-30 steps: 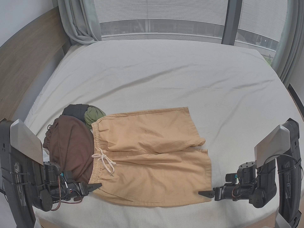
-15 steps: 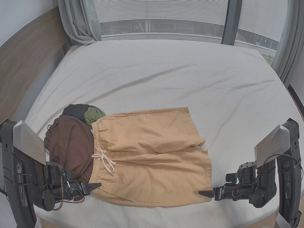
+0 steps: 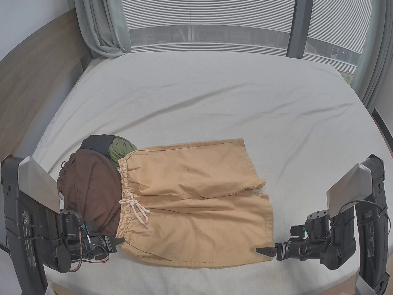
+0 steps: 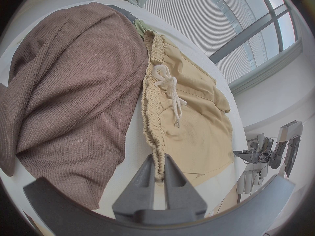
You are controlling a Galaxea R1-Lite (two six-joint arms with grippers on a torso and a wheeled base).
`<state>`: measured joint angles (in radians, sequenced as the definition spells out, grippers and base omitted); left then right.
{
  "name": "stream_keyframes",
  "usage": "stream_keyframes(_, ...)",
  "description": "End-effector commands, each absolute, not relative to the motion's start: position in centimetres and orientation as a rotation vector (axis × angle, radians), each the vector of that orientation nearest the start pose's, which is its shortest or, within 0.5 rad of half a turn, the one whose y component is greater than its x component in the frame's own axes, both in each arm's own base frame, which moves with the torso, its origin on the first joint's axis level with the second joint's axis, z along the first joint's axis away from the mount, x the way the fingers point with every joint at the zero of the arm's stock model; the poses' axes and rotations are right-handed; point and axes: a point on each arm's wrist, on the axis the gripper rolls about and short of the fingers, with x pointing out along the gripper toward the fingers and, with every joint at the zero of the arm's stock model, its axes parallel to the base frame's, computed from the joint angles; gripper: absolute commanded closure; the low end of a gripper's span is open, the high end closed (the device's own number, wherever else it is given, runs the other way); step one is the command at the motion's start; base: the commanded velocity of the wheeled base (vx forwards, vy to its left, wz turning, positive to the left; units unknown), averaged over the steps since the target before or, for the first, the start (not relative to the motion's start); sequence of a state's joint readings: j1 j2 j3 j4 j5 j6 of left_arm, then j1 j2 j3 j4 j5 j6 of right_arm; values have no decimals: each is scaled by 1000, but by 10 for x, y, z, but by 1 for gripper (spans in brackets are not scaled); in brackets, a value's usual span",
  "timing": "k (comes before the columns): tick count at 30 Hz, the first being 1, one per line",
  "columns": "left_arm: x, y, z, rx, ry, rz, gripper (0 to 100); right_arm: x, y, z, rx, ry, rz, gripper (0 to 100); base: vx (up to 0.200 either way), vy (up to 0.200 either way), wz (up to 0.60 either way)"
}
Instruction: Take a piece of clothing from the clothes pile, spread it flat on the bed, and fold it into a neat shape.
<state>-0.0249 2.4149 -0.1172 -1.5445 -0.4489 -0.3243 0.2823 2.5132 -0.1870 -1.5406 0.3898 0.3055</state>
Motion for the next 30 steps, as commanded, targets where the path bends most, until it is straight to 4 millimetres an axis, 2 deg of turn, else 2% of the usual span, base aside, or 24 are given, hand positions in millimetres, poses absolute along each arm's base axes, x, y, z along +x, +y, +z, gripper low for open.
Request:
stream_keyframes(1, 237, -16, -51, -462, 815, -331, 100, 235, 78, -77, 321, 909, 510, 0, 0, 0, 0)
stream_keyframes(14, 237, -16, -50, -461, 814, -330, 100, 223, 84, -75, 309, 947, 539, 0, 0, 0, 0)
stream_keyframes(15, 237, -16, -50, -461, 813, -330, 100, 223, 84, -75, 309, 947, 539, 100, 0, 0, 0)
stream_keyframes(28, 236, -16, -50, -464, 817, -329, 100, 223, 84, -74, 311, 946, 538, 100, 0, 0, 0)
stream_keyframes(30, 231, -15, -44, -489, 821, -335, 100, 217, 82, -71, 312, 962, 534, 100, 0, 0, 0)
